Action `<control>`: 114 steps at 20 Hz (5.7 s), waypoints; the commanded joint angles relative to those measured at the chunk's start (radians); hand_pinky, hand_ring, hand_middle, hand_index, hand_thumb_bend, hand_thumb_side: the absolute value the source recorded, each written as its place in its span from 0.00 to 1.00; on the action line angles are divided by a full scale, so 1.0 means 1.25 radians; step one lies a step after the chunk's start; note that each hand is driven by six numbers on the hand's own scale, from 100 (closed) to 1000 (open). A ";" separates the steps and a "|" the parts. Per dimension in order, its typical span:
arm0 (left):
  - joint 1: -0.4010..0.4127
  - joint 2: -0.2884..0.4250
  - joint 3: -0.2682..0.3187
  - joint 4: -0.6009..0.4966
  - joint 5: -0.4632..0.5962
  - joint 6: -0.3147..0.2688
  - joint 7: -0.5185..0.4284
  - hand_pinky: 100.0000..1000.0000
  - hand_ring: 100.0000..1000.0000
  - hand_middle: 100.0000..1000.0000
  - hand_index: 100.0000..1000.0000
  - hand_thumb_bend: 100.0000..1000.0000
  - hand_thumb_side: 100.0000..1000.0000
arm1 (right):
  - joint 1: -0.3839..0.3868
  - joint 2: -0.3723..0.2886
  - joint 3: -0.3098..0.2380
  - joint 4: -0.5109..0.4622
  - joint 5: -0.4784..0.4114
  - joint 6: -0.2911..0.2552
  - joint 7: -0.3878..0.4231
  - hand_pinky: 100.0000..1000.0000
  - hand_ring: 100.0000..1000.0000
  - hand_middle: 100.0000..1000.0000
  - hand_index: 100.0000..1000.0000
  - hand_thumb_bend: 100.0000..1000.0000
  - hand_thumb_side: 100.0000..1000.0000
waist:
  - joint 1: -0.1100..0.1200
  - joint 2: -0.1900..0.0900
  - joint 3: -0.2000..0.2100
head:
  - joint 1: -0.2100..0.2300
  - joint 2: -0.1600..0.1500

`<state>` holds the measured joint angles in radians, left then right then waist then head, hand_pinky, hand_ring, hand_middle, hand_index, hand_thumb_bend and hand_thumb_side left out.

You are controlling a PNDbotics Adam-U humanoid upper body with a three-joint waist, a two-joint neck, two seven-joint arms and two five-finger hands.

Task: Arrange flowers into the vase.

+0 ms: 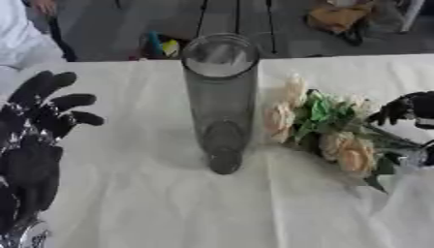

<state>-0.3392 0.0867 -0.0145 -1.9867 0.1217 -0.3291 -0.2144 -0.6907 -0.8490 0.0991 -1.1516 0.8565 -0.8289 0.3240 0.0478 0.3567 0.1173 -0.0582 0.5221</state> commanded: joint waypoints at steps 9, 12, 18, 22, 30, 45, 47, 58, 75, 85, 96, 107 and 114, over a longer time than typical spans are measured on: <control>-0.009 0.003 -0.005 -0.011 -0.008 0.001 -0.005 0.58 0.73 0.80 0.90 0.07 1.00 | -0.008 -0.029 -0.025 0.005 -0.010 0.007 0.001 0.75 0.59 0.61 0.88 0.20 0.61 | 0.001 0.001 -0.005 | 0.000 -0.007; -0.008 0.004 -0.005 -0.011 -0.008 0.001 -0.006 0.58 0.73 0.80 0.90 0.07 1.00 | -0.004 -0.040 -0.027 -0.001 -0.011 0.023 0.003 0.76 0.63 0.64 0.90 0.22 0.63 | 0.002 0.000 -0.008 | -0.001 -0.007; -0.005 0.003 -0.006 -0.011 -0.009 0.001 -0.007 0.58 0.73 0.80 0.90 0.06 1.00 | -0.002 -0.047 -0.033 -0.001 0.004 0.029 0.020 0.78 0.77 0.75 0.97 0.27 0.65 | 0.006 -0.001 -0.010 | -0.005 -0.006; -0.004 0.003 -0.006 -0.011 -0.010 0.000 -0.008 0.58 0.73 0.80 0.90 0.06 1.00 | 0.000 -0.053 -0.037 -0.002 0.010 0.033 0.019 0.78 0.79 0.77 0.98 0.27 0.65 | 0.008 0.000 -0.014 | -0.007 -0.006; -0.004 -0.002 -0.009 -0.011 -0.011 0.000 -0.013 0.58 0.73 0.80 0.90 0.06 1.00 | -0.002 -0.046 -0.037 0.008 0.017 0.042 0.008 0.78 0.78 0.75 0.97 0.26 0.67 | 0.011 0.006 -0.010 | -0.015 -0.011; -0.006 -0.007 -0.013 -0.011 -0.014 0.000 -0.021 0.58 0.73 0.80 0.90 0.06 1.00 | -0.022 -0.028 -0.034 0.044 0.096 0.061 -0.048 0.76 0.75 0.73 0.95 0.24 0.67 | 0.011 0.022 0.002 | -0.035 -0.029; -0.006 -0.008 -0.013 -0.011 -0.014 0.000 -0.021 0.58 0.73 0.80 0.90 0.06 1.00 | -0.023 -0.027 -0.034 0.046 0.099 0.065 -0.062 0.75 0.74 0.72 0.93 0.23 0.66 | 0.012 0.023 0.001 | -0.037 -0.030; -0.007 -0.010 -0.013 -0.011 -0.018 0.001 -0.022 0.58 0.73 0.80 0.90 0.06 1.00 | -0.020 -0.021 -0.030 0.054 0.126 0.069 -0.100 0.71 0.61 0.57 0.84 0.21 0.62 | 0.014 0.027 0.002 | -0.039 -0.028; -0.009 -0.009 -0.013 -0.011 -0.020 0.003 -0.025 0.59 0.73 0.81 0.90 0.06 1.00 | -0.018 -0.029 -0.029 0.014 0.022 0.061 -0.055 0.66 0.48 0.45 0.74 0.00 0.61 | 0.012 0.026 -0.001 | -0.032 -0.026; -0.009 -0.010 -0.014 -0.011 -0.021 0.004 -0.027 0.59 0.73 0.81 0.90 0.06 1.00 | -0.018 -0.031 -0.028 0.000 0.005 0.070 -0.038 0.66 0.49 0.45 0.75 0.02 0.60 | 0.013 0.028 -0.002 | -0.033 -0.028; -0.010 -0.015 -0.016 -0.011 -0.022 0.006 -0.032 0.58 0.73 0.81 0.90 0.06 1.00 | -0.025 -0.014 -0.025 0.016 0.079 0.084 -0.095 0.62 0.41 0.39 0.71 0.11 0.58 | 0.015 0.034 0.002 | -0.040 -0.037; -0.010 -0.016 -0.016 -0.011 -0.022 0.008 -0.035 0.59 0.73 0.81 0.90 0.06 1.00 | -0.026 -0.008 -0.022 0.038 0.100 0.094 -0.180 0.49 0.18 0.18 0.49 0.00 0.60 | 0.015 0.036 0.002 | -0.041 -0.038; -0.010 -0.016 -0.016 -0.011 -0.023 0.010 -0.037 0.59 0.73 0.81 0.90 0.06 1.00 | -0.021 -0.007 -0.022 0.040 0.073 0.085 -0.185 0.43 0.09 0.07 0.37 0.00 0.52 | 0.015 0.037 0.000 | -0.040 -0.037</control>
<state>-0.3411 0.0605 -0.0272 -1.9867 0.0955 -0.3152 -0.2561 -0.7095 -0.8319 0.0751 -1.0989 0.9596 -0.7183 0.0922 0.0544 0.4065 0.1181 -0.1077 0.4869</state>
